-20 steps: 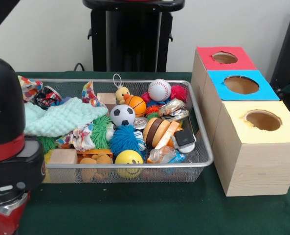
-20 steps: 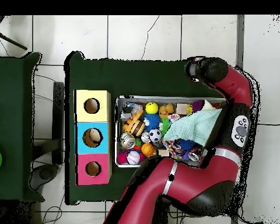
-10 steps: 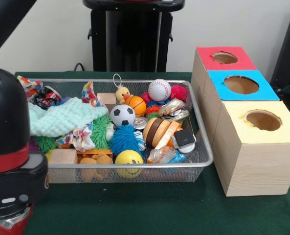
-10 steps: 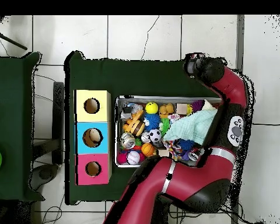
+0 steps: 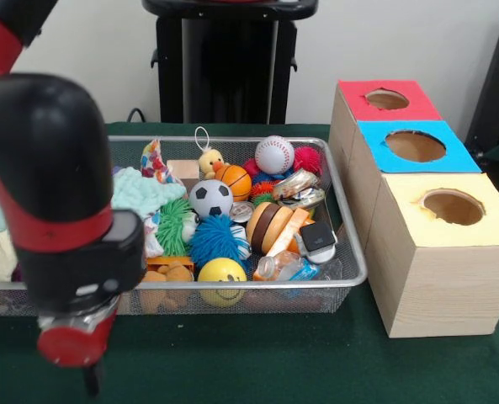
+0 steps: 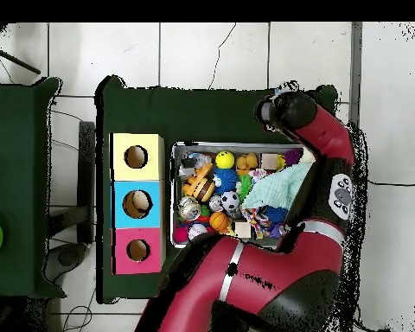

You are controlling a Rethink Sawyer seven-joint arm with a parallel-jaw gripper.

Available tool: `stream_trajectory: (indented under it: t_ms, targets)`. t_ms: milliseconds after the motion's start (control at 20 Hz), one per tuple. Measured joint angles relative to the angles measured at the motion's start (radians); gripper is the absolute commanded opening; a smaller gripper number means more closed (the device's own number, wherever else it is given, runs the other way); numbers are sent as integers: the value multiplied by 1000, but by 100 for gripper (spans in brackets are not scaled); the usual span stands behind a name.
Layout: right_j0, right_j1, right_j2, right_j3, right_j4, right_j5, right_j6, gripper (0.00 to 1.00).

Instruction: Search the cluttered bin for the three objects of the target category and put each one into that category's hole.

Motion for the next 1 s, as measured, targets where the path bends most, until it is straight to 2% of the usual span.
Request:
stream_trajectory:
  t_ms: [100,250,500,750,1000]
  targets:
    - [10,-38,0,61,0,0,0,0]
    - [33,-132,-6,203,-3,7,0,0]
    - [58,-235,-22,327,-6,62,0,0]
    - [68,-298,-38,377,-13,124,0,0]
    - [67,-330,-57,374,-39,148,0,0]
